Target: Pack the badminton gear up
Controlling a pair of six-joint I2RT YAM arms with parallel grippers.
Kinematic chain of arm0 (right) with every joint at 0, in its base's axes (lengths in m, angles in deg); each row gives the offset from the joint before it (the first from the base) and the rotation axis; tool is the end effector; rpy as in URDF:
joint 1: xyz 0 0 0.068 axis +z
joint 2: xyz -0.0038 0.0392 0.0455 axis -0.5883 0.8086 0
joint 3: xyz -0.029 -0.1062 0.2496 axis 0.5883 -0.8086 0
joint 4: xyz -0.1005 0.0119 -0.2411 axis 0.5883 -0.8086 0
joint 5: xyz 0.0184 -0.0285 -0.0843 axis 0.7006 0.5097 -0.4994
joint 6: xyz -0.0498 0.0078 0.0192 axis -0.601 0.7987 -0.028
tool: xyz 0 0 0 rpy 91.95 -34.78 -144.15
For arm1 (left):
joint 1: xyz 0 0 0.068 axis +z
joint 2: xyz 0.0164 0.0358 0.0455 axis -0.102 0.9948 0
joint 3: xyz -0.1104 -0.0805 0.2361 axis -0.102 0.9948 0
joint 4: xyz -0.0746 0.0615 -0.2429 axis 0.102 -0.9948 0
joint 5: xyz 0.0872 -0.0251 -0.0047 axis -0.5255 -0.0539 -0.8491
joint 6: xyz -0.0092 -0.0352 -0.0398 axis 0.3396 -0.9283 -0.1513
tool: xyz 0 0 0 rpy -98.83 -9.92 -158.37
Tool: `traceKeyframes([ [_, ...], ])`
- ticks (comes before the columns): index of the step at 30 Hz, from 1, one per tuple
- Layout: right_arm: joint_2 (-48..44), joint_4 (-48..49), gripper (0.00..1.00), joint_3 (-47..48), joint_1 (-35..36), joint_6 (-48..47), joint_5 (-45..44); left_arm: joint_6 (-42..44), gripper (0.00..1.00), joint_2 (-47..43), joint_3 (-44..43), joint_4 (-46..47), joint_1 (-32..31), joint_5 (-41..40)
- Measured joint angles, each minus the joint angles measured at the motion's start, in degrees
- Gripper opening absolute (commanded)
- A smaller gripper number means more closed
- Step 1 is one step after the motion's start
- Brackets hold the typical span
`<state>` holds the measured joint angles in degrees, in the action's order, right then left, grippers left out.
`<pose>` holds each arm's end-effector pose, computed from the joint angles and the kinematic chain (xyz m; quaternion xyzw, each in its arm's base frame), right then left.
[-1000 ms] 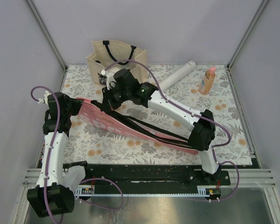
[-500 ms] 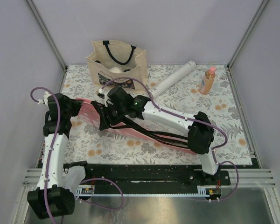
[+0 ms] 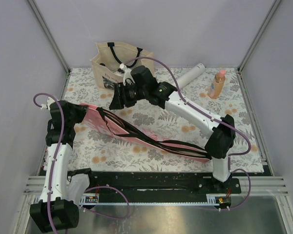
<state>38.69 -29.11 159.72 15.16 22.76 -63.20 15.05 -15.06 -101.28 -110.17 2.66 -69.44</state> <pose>0.2688 0.3582 0.3727 -0.2801 0.7966 0.4621 0.2709 0.1893 0.0259 0.3102 -0.4247 0.7321 -0.2331 0.4788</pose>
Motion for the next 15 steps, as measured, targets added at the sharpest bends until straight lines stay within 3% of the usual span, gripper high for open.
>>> traceKeyframes([
  [8, 10.6, 4.9, 0.54, 10.3, -3.3, 4.0, 2.2, 0.0, 0.00, -1.2, 0.4, -0.6, 0.0, 0.2],
  [15, 16.7, 9.7, 0.54, 10.6, -3.3, 10.7, 6.2, 0.0, 0.00, -2.1, 0.9, -0.8, 0.0, 0.3],
])
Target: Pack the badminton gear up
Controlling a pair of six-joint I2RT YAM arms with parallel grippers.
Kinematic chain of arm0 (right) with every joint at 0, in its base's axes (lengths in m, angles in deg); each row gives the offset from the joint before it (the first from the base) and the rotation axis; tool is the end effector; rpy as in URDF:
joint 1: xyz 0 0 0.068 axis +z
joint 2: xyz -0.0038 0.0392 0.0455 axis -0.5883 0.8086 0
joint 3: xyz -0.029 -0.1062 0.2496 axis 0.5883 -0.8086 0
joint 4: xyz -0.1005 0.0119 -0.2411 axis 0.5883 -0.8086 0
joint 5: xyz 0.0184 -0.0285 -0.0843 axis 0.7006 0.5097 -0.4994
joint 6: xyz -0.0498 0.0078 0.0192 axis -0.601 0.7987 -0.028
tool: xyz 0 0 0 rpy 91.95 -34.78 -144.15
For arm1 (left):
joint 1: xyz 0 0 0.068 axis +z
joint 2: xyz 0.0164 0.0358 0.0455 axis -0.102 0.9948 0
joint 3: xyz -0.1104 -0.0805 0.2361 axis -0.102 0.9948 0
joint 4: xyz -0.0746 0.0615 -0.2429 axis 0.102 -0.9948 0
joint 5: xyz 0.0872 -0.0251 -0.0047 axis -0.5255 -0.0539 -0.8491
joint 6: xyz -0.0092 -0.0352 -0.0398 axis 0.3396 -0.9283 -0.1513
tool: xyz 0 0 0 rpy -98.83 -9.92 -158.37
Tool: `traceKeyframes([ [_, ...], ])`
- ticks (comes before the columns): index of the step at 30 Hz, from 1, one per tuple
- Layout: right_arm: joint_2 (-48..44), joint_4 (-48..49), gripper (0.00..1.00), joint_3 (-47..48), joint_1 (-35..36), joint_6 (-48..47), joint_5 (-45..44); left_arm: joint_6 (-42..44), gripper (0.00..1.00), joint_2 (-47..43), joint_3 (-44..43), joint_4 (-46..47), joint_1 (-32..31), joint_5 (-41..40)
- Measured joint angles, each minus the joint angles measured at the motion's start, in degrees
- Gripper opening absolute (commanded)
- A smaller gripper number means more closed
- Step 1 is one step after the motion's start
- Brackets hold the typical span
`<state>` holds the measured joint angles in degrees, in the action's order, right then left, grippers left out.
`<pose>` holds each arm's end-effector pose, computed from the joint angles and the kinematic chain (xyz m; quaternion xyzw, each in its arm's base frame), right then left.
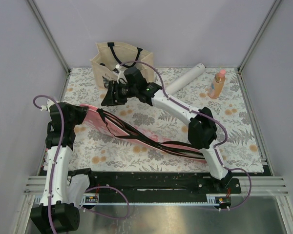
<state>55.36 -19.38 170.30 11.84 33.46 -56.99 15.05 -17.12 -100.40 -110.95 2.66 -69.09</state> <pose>0.3362 0.3992 0.3172 -0.2127 0.7947 0.5213 0.2269 0.1817 0.0246 0.3095 -0.4222 0.7314 -0.2365 0.4805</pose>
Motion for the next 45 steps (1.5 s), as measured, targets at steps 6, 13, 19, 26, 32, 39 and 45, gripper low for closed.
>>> traceKeyframes([
  [6, 0.2, 9.9, 0.51, -4.8, 0.0, 6.6, 3.6, 0.0, 0.00, -0.2, 0.1, 0.0, 0.0, 0.3],
  [13, 0.1, 18.9, 0.47, -11.6, 0.0, 12.6, 5.1, 0.0, 0.00, -0.2, 0.1, -0.2, 0.0, 0.6],
  [19, -0.1, 24.9, 0.44, -14.3, 0.0, 16.3, 6.0, 0.0, 0.00, -0.2, 0.1, -0.3, 0.0, 0.5],
  [26, -1.5, 30.8, 0.41, -19.0, 0.0, 20.2, 6.0, 0.0, 0.00, -0.5, 0.1, -0.6, 0.0, 0.5],
  [32, -2.2, 33.9, 0.37, -21.2, 0.0, 22.5, 5.9, -0.3, 0.00, -0.5, 0.1, -0.6, 0.0, 0.5],
  [39, -2.4, 35.8, 0.40, -22.1, 0.0, 24.4, 5.9, -0.2, 0.00, -0.5, 0.1, -0.6, 0.0, 0.5],
  [45, -4.0, 36.5, 0.39, -22.8, 0.0, 24.9, 5.8, -0.3, 0.00, -0.5, 0.1, -0.6, 0.0, 0.5],
])
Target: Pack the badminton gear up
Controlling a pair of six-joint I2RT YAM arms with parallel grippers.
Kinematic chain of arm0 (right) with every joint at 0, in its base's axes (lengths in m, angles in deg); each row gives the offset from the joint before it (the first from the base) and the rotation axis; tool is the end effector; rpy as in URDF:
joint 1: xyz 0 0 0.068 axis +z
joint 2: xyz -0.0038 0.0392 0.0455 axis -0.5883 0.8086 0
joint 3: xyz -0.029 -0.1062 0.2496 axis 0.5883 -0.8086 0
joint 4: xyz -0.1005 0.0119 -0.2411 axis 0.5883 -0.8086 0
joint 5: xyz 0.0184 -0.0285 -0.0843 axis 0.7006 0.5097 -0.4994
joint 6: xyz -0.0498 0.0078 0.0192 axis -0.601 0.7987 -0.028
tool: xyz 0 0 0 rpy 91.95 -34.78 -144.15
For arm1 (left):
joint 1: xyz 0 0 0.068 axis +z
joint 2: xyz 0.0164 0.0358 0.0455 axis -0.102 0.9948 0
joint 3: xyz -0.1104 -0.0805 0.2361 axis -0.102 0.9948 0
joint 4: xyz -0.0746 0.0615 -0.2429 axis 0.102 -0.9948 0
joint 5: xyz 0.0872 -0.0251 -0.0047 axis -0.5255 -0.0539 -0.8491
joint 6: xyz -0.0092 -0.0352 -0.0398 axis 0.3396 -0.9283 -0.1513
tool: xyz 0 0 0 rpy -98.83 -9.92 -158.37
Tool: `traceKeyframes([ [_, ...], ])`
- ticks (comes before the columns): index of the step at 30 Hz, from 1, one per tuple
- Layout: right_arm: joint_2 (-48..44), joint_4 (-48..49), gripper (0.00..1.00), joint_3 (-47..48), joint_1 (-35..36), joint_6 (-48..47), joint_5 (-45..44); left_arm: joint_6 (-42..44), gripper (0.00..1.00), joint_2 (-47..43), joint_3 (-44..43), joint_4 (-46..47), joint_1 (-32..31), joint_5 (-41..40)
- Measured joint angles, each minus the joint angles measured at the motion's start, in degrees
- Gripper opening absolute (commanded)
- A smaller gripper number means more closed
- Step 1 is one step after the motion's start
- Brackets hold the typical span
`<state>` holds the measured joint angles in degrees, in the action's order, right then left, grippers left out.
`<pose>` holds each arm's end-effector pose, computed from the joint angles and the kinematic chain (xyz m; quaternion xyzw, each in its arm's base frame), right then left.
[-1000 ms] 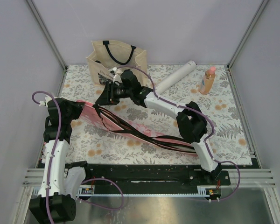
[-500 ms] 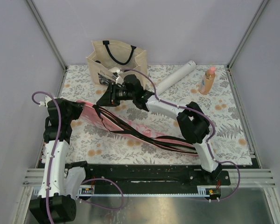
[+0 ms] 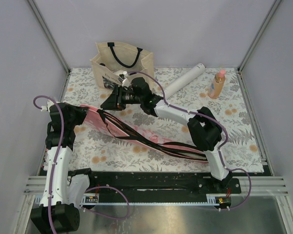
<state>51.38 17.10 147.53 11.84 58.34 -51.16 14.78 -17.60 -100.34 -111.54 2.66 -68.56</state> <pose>0.3267 0.3932 0.2764 -0.1147 0.7304 0.6537 0.1613 0.1797 0.0240 0.3095 -0.4222 0.7322 -0.2407 0.4772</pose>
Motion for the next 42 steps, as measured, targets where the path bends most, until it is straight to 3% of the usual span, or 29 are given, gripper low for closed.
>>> traceKeyframes([
  [11, -1.7, 0.1, 0.39, -3.1, 0.4, 0.4, -1.9, 0.0, 0.00, 0.0, 0.0, 0.0, 0.0, 0.0],
  [17, -1.7, 0.2, 0.32, -3.6, 0.5, 0.7, -2.9, 0.0, 0.00, 0.0, 0.0, 0.0, 0.0, 0.0],
  [26, -2.1, 1.0, 0.33, -4.5, 1.3, 1.5, -4.3, 0.0, 0.00, 0.0, 0.0, 0.0, 0.0, 0.0],
  [28, -2.5, 1.7, 0.27, -5.1, 1.5, 1.9, -5.0, 0.0, 0.00, 0.0, 0.0, 0.0, 0.0, 0.0],
  [32, -3.3, 3.5, 0.00, -7.3, 1.9, 3.0, -6.6, 0.0, 0.00, 0.0, 0.0, 0.0, 0.0, 0.0],
  [42, -8.2, 5.1, 0.00, -13.5, 2.2, 3.7, -10.1, -0.5, 0.00, 0.0, 0.2, -0.3, -0.3, -0.3],
])
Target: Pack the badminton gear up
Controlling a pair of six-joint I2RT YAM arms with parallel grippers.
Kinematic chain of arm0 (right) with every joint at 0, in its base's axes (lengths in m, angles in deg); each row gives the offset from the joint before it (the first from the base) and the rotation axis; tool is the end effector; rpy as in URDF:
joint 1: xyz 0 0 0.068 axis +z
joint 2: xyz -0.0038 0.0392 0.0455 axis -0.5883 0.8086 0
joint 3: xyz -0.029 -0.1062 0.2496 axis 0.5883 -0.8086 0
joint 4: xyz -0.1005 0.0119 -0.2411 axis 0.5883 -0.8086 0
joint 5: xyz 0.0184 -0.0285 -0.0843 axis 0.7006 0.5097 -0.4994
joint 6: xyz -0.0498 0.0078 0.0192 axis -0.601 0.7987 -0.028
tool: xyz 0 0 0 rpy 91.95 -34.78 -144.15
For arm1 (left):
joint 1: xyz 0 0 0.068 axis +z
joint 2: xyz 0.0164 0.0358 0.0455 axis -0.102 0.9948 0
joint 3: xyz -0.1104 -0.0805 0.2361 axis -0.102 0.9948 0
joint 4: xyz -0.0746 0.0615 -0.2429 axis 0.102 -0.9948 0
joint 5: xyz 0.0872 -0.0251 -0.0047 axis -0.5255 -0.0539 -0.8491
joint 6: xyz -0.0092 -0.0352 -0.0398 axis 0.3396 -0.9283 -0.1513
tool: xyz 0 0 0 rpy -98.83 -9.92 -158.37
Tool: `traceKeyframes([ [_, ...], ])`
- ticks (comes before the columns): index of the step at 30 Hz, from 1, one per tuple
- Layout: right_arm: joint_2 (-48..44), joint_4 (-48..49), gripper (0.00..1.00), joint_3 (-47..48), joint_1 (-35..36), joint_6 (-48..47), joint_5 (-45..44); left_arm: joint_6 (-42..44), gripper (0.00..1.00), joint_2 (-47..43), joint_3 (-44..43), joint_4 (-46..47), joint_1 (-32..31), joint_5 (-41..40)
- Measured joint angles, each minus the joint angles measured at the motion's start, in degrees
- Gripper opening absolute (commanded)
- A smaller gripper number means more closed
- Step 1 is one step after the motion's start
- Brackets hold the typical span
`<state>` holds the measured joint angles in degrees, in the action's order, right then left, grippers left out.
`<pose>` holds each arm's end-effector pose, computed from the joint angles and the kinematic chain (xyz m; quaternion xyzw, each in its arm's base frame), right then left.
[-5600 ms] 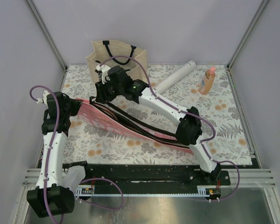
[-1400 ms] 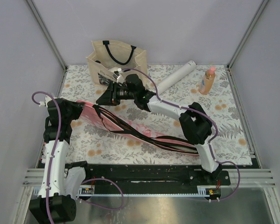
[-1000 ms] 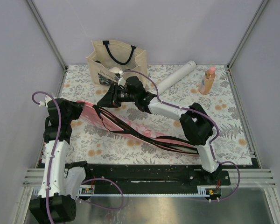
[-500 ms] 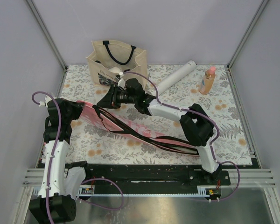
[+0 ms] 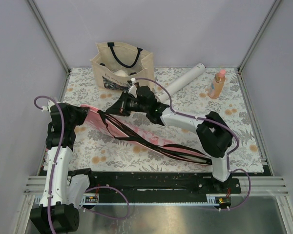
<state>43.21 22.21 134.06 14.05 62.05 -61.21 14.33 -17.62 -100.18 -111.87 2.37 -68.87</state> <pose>0.2927 0.3750 0.2708 -0.0466 0.7425 0.6410 0.1886 0.1794 0.0232 0.3080 -0.4258 0.7327 -0.2404 0.4733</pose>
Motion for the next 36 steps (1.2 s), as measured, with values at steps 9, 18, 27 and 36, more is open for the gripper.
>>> traceKeyframes([
  [9, -8.9, -4.9, 0.00, -8.6, 0.4, -5.7, -2.6, -0.6, 0.00, 0.0, -0.1, -0.4, 0.0, -1.7],
  [18, -21.7, -13.4, 0.00, -19.9, 0.7, -14.6, -10.0, -1.5, 0.00, 0.0, -1.5, -3.1, -0.5, -5.4],
  [27, -32.7, -26.8, 0.00, -22.6, 1.2, -24.0, -24.7, -4.7, 0.00, -0.5, -3.1, -7.8, -1.4, -9.9],
  [36, -42.3, -41.2, 0.00, -28.6, -3.5, -29.7, -37.5, -5.1, 0.00, -0.3, -4.5, -10.2, -1.0, -18.5],
])
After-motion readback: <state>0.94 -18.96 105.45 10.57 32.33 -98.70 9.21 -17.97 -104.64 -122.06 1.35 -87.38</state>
